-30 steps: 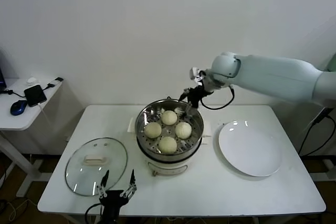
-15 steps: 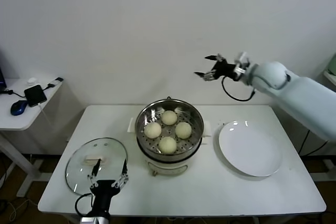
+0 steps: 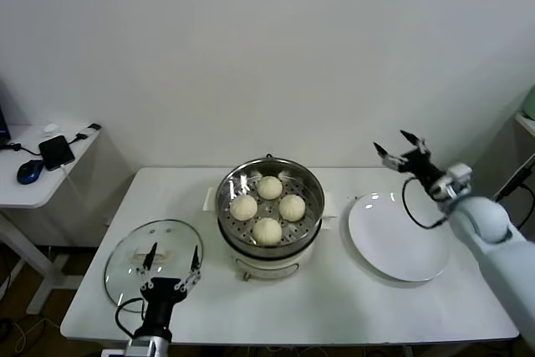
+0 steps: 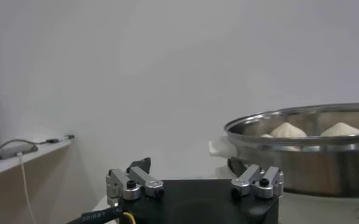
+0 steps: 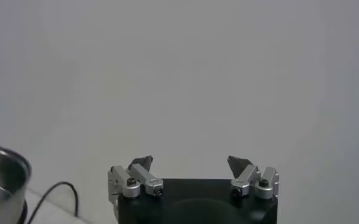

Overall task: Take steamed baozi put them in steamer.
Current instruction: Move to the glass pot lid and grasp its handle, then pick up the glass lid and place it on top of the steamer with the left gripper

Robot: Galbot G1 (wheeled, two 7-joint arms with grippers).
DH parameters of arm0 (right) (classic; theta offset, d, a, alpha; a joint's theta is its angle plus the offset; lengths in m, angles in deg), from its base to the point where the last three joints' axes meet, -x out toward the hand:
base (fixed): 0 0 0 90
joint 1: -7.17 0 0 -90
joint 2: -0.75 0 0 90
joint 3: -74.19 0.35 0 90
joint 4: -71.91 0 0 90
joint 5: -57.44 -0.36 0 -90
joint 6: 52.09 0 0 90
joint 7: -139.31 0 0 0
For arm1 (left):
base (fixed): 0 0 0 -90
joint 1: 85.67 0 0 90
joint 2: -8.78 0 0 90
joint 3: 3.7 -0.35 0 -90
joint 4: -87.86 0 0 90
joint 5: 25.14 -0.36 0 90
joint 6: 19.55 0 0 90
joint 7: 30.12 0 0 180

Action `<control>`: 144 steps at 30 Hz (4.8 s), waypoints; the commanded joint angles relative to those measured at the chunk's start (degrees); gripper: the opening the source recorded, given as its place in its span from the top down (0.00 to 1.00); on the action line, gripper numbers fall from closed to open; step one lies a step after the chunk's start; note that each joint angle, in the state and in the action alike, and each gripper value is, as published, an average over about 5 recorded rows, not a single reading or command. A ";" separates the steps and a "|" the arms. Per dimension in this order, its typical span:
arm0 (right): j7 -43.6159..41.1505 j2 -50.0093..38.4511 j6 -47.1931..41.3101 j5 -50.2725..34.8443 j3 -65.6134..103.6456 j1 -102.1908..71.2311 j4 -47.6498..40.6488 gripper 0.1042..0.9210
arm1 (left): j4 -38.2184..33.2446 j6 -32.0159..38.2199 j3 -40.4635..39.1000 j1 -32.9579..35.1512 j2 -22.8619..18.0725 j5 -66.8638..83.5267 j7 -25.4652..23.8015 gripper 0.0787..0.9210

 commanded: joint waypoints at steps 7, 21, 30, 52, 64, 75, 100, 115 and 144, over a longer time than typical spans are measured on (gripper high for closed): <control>-1.22 20.56 20.02 7.32 18.51 -34.90 0.62 0.12 | 7.30 5.05 1.48 -2.65 3.44 -23.15 13.06 0.12; 3.38 22.23 14.91 11.61 17.71 -36.60 4.63 0.12 | 26.80 -3.92 5.70 -6.23 13.66 -65.98 20.90 0.12; 3.44 21.16 13.11 11.27 18.06 -35.90 5.85 0.12 | 31.69 -9.25 7.09 -8.87 14.25 -65.19 20.20 0.12; 3.60 21.12 11.77 11.04 18.85 -35.67 7.05 0.12 | 30.28 -12.09 3.62 -13.34 10.84 -64.23 15.50 0.12; 3.67 21.41 11.80 11.53 18.93 -35.32 6.31 0.12 | 32.65 -13.73 2.53 -18.12 10.40 -64.65 15.79 0.12; 4.00 21.64 11.57 12.52 18.16 -34.54 6.06 0.12 | 36.60 -13.64 2.19 -18.73 10.51 -64.53 16.31 0.34; 4.64 21.87 9.13 12.73 19.86 -34.87 8.66 0.12 | 16.01 -15.45 6.23 -11.89 14.29 -57.31 11.32 0.94; 5.35 22.60 7.42 16.63 22.33 -35.84 10.66 0.12 | -7.54 -33.42 -0.42 -17.53 21.29 -52.95 -11.30 0.94; 5.19 20.63 11.65 14.91 19.77 -35.53 7.09 0.12 | 10.08 -47.41 -36.80 -37.85 -7.20 -85.09 -20.91 0.94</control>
